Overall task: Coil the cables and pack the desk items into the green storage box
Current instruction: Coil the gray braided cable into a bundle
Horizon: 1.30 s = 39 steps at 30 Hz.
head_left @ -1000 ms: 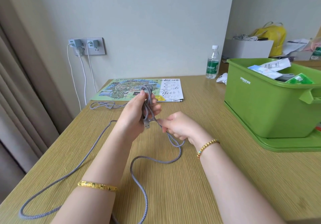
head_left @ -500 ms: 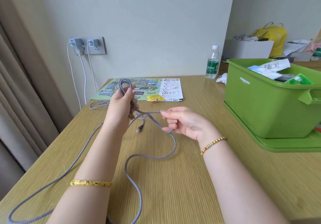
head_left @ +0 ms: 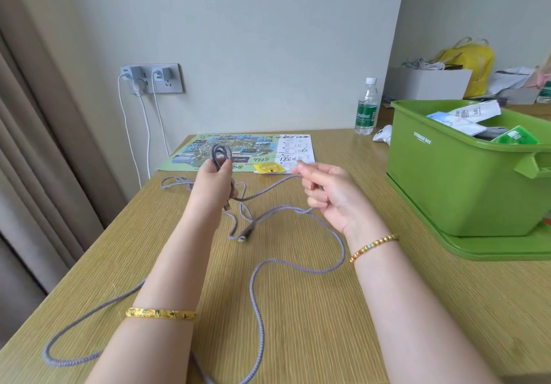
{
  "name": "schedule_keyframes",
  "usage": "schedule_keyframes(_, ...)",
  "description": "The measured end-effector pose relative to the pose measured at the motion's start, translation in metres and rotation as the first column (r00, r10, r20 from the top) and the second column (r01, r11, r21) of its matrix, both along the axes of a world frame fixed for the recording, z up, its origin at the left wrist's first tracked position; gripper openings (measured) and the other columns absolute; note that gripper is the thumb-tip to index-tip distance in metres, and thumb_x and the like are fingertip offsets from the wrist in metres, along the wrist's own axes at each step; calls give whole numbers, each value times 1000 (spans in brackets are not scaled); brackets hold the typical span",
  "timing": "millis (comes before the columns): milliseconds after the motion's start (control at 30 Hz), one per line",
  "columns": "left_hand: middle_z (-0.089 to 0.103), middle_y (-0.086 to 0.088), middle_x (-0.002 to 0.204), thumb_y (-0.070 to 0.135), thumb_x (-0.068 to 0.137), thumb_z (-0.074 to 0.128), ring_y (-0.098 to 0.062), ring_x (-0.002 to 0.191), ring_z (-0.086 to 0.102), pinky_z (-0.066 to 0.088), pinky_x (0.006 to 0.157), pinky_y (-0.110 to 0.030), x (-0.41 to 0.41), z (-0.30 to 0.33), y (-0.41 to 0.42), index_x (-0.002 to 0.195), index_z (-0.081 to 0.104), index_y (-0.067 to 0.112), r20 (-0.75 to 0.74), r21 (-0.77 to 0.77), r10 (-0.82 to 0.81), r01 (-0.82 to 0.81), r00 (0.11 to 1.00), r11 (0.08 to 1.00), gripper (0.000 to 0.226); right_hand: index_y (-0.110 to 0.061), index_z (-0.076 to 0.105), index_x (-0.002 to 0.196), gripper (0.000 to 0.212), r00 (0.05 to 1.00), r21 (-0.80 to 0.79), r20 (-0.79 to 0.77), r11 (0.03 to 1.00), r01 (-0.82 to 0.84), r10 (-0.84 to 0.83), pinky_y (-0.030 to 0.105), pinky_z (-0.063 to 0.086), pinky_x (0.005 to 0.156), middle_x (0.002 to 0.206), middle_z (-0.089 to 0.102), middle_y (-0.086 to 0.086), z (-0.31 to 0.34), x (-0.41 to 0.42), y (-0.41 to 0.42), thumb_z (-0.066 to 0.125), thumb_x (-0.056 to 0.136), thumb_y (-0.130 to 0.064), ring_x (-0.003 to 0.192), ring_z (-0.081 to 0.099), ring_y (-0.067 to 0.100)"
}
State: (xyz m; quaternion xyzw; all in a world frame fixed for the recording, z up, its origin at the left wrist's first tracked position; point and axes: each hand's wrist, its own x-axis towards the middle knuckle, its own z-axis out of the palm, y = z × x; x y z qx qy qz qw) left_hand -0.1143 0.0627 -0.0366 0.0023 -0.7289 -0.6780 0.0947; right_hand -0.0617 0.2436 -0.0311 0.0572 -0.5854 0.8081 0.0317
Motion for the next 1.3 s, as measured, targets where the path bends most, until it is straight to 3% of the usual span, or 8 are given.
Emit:
schedule_keyframes(133,40,0,64,28,96,44,-16,54,37,32,57,-29,1,-3,5,76,46,23,-54,-223,-58,45,997,974,21,-13,62,102,21,982,-121,-79,976,-181,173,12,37,42,67,60,-2,1,3,4,58,82,-10,47,40,2)
schedule_keyframes(233,43,5,63,48,91,47,-12,52,40,34,54,-25,12,-1,7,80,52,26,-69,-330,-213,179,975,927,26,-13,59,104,24,970,-129,-105,964,-232,219,9,29,35,73,66,0,2,5,5,57,80,-12,47,39,1)
schedule_keyframes(400,33,13,55,39,90,55,-4,46,31,29,43,-16,29,-3,17,83,50,12,-16,-515,-573,484,820,707,28,-10,57,93,13,983,-32,-95,987,-160,156,9,24,32,75,70,5,2,3,3,46,93,-4,39,34,-1)
schedule_keyframes(500,38,5,62,35,95,47,-13,55,35,32,54,-26,31,-3,21,92,56,4,33,-525,-562,493,826,694,33,-10,54,89,12,991,4,-90,996,-95,95,10,22,33,74,70,7,1,2,1,46,94,-3,37,32,1)
schedule_keyframes(667,56,8,72,33,98,39,-6,59,49,39,52,-13,30,-5,24,79,55,22,11,-534,-518,443,855,720,27,-11,54,87,10,995,28,-100,999,-27,30,12,21,34,67,68,3,1,1,-1,49,93,-4,39,31,2)
schedule_keyframes(867,55,10,44,26,100,38,-14,55,55,41,54,-21,23,-6,30,74,53,18,-150,-311,-340,282,928,908,31,-15,53,84,10,994,51,-101,998,-35,40,18,47,51,62,51,-2,1,2,-1,54,90,-6,48,46,6)
schedule_keyframes(1100,45,10,37,25,101,36,-3,38,47,56,54,-27,10,-9,23,75,52,11,-112,39,-175,180,978,983,34,-21,60,95,16,982,456,26,872,-179,188,28,49,88,97,63,-3,-8,1,-6,58,89,-7,89,59,6)
schedule_keyframes(1300,49,3,54,27,101,35,-2,40,51,52,48,-19,6,-7,18,74,52,12,-79,230,-130,145,988,962,35,-12,63,97,20,981,434,18,883,-180,191,24,54,77,90,72,4,-7,2,-11,46,97,-23,80,69,12)
